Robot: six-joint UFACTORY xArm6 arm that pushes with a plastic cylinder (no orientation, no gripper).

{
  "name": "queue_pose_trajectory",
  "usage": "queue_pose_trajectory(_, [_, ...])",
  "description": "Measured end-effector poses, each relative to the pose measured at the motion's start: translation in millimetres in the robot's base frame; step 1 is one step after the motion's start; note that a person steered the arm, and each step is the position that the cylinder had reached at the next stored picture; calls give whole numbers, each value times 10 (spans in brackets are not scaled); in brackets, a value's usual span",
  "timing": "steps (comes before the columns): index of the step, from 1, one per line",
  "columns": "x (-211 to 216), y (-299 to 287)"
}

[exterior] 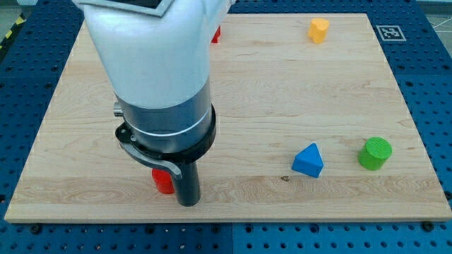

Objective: Move your arm towards the green circle

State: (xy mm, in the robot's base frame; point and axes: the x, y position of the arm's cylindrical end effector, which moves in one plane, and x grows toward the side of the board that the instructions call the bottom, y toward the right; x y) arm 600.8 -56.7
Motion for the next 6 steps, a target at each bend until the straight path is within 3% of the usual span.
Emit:
queue_pose_trajectory(1, [-30, 328])
queue_pose_trajectory(3, [-1056, 608])
queue_pose_trajectory(6, [-1087, 2739])
